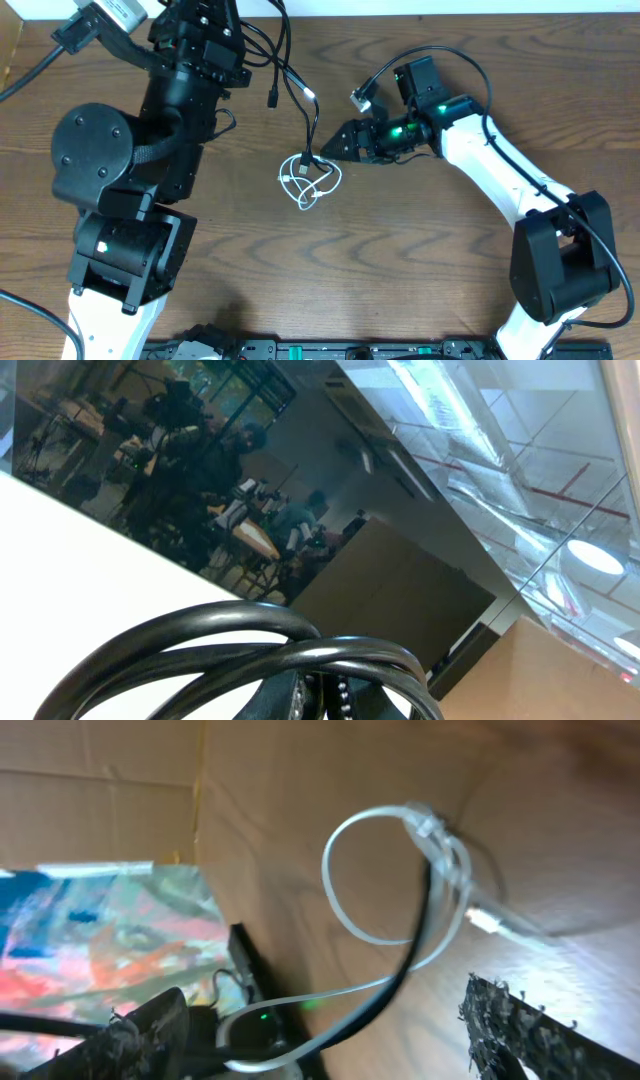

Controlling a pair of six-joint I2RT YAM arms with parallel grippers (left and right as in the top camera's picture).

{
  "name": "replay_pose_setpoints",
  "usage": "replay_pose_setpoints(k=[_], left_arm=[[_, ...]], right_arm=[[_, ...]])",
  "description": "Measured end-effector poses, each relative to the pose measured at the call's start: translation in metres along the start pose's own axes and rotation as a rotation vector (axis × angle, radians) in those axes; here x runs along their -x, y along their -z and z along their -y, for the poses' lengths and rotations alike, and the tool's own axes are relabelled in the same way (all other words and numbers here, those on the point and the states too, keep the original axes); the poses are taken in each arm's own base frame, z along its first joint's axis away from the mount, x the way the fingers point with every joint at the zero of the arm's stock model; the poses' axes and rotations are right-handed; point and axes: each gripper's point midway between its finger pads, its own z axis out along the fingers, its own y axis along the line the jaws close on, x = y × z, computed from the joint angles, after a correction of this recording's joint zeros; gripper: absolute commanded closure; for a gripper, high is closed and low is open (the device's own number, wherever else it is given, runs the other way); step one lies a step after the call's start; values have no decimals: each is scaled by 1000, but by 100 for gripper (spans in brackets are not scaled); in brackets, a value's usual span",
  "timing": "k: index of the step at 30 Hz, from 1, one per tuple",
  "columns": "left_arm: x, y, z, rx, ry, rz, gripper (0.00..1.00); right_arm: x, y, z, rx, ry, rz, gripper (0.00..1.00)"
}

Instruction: Untangle cables

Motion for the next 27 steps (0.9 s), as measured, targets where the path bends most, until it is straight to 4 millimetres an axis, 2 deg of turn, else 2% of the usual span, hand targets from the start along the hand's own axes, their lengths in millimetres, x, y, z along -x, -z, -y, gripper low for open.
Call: replay_pose_setpoints(k=[7,11,14,16,18,21,23,25,26,27], left_arm=[[0,0,-1,8,23,3,92],[3,0,-4,22,30,17,93],[4,0,-4,21,31,21,93],[4,0,-4,21,31,22,93],[4,0,-3,20,31,22,92],[4,0,-3,20,31,22,93],[5,0,-3,17,31,25,93],[6,0,-2,14,31,29,93],[6,0,-1,10,32,32,92],[7,0,0,8,32,35,93]], right_arm=[[-15,-16,-14,20,54,-54,22],[-16,-31,0,-114,42,-41,26],[-16,-50,11,-167,22,-40,31],[-20,-64,22,-187,-7,-56,37],[-29,-85,46,-221,-67,-95,43],[-38,-101,74,-266,-134,-130,54],[-43,-106,92,-300,-174,-143,64],[-40,-103,99,-342,-172,-126,80],[-40,-101,103,-367,-175,-121,84],[-41,-98,109,-405,-178,-118,94]])
